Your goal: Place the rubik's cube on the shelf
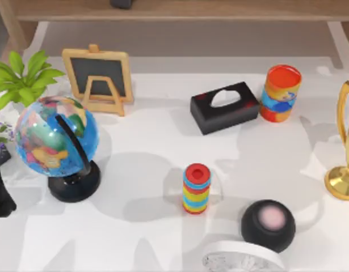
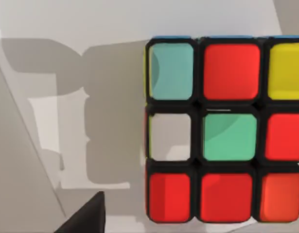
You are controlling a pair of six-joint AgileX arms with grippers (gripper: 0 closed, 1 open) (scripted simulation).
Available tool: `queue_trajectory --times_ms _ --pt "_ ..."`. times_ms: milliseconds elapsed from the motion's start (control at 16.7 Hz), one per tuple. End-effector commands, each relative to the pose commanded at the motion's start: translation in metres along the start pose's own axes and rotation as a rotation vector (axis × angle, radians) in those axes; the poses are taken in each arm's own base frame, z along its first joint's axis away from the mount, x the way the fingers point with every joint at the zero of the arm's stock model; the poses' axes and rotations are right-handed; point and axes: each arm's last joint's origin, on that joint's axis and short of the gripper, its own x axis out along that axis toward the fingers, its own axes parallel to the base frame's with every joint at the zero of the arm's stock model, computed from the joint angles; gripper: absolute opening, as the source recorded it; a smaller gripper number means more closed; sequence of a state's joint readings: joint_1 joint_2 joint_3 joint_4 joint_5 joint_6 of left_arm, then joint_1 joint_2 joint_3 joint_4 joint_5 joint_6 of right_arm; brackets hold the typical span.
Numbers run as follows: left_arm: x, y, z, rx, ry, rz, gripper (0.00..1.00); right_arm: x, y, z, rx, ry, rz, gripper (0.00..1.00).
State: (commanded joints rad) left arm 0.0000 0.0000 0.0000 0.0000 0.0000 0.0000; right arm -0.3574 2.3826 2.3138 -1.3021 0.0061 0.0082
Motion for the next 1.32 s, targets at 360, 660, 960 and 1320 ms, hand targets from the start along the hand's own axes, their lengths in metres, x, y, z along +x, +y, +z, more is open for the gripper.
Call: queue_trajectory --times_ms 360,660,960,1320 --pt "0.0 0.0 0.0 0.0 0.0 0.0 1.0 0.037 -0.007 0.004 0.002 0.01 -0.001 1.0" --pt "0.0 0.0 0.0 0.0 0.0 0.0 1.0 0.061 0.0 0.008 0.0 0.0 0.0 1.0" --pt "0.0 0.0 0.0 0.0 0.0 0.0 1.0 0.061 0.0 0.008 0.0 0.0 0.0 0.77" --pt "0.0 0.0 0.0 0.0 0.0 0.0 1.0 0.061 0.0 0.008 0.0 0.0 0.0 0.32"
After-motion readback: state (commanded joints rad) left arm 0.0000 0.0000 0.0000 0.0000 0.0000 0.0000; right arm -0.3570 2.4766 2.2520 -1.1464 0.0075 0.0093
